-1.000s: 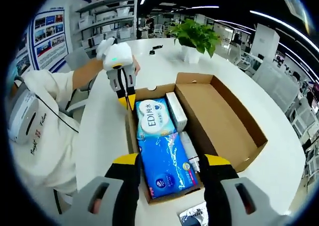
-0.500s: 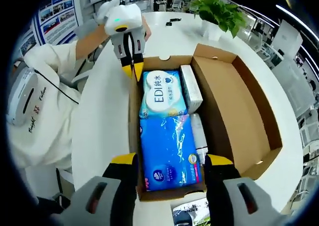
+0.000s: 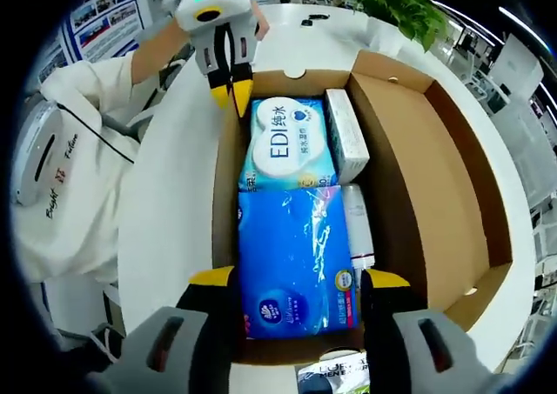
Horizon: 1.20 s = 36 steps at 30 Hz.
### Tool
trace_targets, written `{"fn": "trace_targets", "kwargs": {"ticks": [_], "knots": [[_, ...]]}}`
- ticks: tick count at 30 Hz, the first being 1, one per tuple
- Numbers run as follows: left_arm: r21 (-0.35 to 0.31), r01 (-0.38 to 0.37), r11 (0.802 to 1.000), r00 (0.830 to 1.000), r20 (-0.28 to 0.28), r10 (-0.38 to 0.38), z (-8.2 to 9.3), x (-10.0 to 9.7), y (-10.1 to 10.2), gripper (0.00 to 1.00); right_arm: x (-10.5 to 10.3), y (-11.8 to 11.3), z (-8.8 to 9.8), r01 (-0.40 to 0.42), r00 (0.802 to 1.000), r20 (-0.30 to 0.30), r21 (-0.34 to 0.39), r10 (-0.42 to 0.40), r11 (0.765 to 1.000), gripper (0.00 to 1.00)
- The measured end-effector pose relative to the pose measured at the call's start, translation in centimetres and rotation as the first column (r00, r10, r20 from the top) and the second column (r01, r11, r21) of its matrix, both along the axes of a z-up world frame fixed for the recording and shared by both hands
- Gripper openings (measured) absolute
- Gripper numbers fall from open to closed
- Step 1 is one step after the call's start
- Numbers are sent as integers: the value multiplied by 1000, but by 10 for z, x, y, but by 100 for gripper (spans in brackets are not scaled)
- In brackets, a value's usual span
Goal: Operate the shoe box by opening the lid, removing the specified soft item, and placing it in the target area until the item is outside and the box remains undamaged.
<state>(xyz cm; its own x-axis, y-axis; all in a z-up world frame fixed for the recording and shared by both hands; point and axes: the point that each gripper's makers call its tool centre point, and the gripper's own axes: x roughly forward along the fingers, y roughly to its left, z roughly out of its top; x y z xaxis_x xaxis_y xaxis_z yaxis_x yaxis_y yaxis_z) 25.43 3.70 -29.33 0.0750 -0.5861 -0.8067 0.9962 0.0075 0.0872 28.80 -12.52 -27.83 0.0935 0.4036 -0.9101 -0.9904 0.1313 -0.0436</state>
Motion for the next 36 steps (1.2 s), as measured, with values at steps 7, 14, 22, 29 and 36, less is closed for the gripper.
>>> {"fn": "trace_targets", "kwargs": {"ticks": [7,14,22,29,36], "knots": [[3,-5,1000,1000,3,5,0,0,0,1,-4,0,-9,-15,1000,-25,-37,14,999,56],[0,-6,1000,1000,-10,6,0,2,0,1,-2,10,-20,-48,998,-52,-98,43,994,56],[-3,-4,1000,1000,-10,4,1,2,0,1,2,9,-22,-45,997,-62,-159,35,986,57],[-2,-3,1000,1000,-13,3,1,0,0,1,2,10,-23,-49,998,-57,-179,40,983,57],[-2,-7,1000,1000,-14,7,1,0,0,1,3,10,-26,-66,996,-64,-187,55,980,57]]}}
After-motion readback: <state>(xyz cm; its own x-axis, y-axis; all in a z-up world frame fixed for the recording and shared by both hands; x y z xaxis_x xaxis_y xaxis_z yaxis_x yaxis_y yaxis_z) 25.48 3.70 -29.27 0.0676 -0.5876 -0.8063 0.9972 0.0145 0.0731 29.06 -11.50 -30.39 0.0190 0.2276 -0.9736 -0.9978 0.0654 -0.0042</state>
